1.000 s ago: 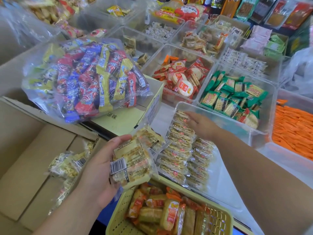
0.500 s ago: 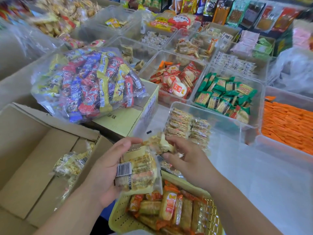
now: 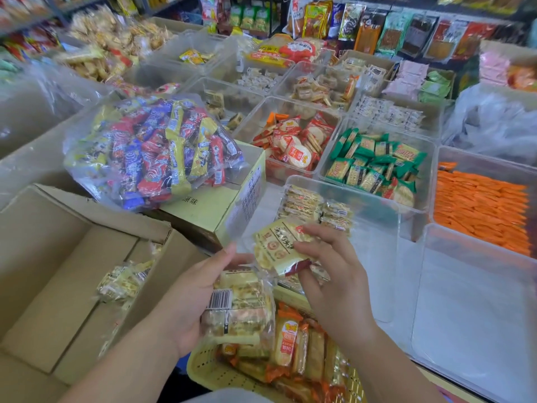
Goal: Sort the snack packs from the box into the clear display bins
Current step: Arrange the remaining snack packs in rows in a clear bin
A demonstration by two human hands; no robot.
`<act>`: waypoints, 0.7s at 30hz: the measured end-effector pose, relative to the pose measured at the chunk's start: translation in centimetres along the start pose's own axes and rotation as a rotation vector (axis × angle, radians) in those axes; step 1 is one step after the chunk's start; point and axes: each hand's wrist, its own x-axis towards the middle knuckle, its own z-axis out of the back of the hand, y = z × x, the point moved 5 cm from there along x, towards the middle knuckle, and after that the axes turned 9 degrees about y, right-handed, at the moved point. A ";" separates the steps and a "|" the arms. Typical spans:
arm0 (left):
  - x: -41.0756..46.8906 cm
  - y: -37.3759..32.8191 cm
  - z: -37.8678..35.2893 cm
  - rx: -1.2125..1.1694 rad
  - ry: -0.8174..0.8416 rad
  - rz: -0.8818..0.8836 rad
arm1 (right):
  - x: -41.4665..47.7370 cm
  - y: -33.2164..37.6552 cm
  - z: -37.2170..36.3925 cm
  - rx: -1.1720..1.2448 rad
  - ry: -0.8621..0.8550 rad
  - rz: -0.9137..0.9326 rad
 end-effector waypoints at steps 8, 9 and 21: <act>0.2 0.0 1.2 0.152 -0.121 0.025 | -0.5 1.3 -0.3 0.088 0.074 0.072; 0.2 -0.1 1.4 0.147 -0.143 0.024 | -0.3 1.1 -0.2 0.124 0.082 0.048; 1.7 -0.6 2.9 -0.160 -0.366 -0.118 | 2.4 -4.6 1.3 0.272 0.067 -0.302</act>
